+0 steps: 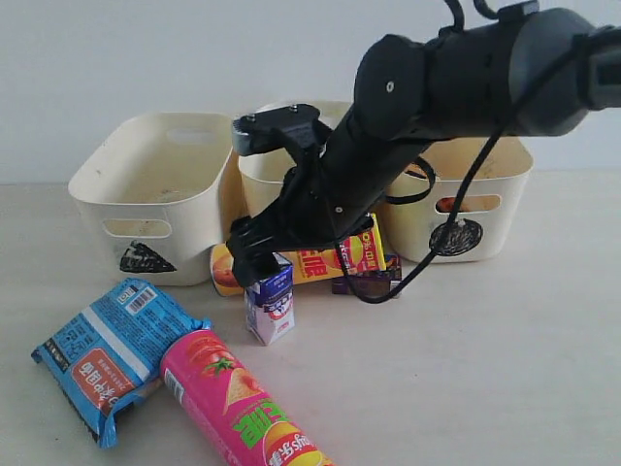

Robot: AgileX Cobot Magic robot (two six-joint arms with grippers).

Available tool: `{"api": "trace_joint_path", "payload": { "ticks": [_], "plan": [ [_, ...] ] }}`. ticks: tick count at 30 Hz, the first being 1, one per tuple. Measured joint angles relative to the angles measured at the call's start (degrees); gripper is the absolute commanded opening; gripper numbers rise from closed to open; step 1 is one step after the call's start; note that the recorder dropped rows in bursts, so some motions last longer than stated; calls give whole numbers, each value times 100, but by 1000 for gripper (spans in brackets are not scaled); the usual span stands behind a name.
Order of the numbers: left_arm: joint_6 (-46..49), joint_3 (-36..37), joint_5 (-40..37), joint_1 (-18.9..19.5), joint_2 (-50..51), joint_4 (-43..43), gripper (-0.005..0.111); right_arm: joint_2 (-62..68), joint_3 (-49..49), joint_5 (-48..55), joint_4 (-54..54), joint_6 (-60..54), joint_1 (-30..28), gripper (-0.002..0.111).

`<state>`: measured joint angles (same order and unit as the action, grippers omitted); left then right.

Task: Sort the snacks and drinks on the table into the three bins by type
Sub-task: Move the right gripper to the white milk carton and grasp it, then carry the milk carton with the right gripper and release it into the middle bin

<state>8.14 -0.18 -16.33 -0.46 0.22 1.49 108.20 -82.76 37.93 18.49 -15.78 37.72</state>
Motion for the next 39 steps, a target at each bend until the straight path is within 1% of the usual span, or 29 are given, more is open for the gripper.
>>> {"api": "trace_joint_path", "payload": {
  "ticks": [5, 22, 24, 27, 30, 32, 33, 35, 37, 39],
  "plan": [
    [0, 0, 0, 0, 0, 0, 4, 257, 0, -338, -11, 0, 0, 87],
    [0, 0, 0, 0, 0, 0, 4, 852, 0, -987, 201, 0, 73, 87],
    [0, 0, 0, 0, 0, 0, 4, 934, 0, -1050, 214, 0, 73, 86],
    [0, 0, 0, 0, 0, 0, 4, 976, 0, -1175, 214, 0, 91, 75],
    [0, 0, 0, 0, 0, 0, 4, 983, 0, -1340, 214, 0, 105, 57],
    [0, 0, 0, 0, 0, 0, 4, 983, 0, -1381, 214, 0, 105, 41],
    [0, 0, 0, 0, 0, 0, 4, 983, 0, -1390, 214, 0, 105, 26],
    [0, 0, 0, 0, 0, 0, 4, 983, 0, -1390, 214, 0, 105, 11],
    [0, 0, 0, 0, 0, 0, 4, 983, 0, -1379, 214, 0, 105, 0],
    [0, 0, 0, 0, 0, 0, 4, 983, 0, -1353, 204, 0, 105, 0]
  ]
}}
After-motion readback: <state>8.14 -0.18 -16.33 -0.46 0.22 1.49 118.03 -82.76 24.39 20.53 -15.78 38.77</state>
